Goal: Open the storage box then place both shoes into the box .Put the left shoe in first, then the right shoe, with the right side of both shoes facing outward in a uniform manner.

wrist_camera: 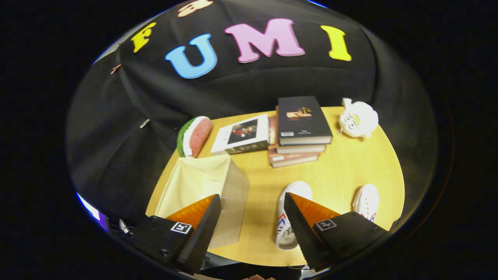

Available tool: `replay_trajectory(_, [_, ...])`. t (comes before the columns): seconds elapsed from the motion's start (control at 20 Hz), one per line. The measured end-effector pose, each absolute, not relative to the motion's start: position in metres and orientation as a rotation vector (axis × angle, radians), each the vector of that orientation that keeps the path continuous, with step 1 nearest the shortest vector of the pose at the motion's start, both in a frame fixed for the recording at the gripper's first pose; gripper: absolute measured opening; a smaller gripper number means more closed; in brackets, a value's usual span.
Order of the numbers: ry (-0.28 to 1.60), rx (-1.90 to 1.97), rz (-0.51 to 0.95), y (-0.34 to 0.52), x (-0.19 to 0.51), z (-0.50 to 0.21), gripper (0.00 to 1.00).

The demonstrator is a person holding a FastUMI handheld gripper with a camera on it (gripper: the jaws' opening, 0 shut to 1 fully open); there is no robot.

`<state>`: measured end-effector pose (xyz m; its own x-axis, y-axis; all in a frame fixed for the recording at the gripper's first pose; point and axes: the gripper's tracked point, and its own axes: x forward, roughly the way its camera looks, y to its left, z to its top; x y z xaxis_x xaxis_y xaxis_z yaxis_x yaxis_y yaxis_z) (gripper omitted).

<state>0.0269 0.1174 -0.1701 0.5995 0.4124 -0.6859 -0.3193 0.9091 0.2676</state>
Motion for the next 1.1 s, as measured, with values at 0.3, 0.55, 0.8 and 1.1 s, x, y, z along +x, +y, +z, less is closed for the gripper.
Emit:
replay_trajectory(0.3, [0.972,0.130,0.285,0.053,0.028,-0.262,0.99])
replay_trajectory(0.55, [1.070,0.109,0.240,0.031,0.033,-0.318,0.99])
replay_trajectory(0.8, [1.124,0.084,0.230,0.031,0.049,-0.350,0.99])
replay_trajectory(1.1, [1.226,0.151,0.296,0.053,0.049,-0.364,0.80])
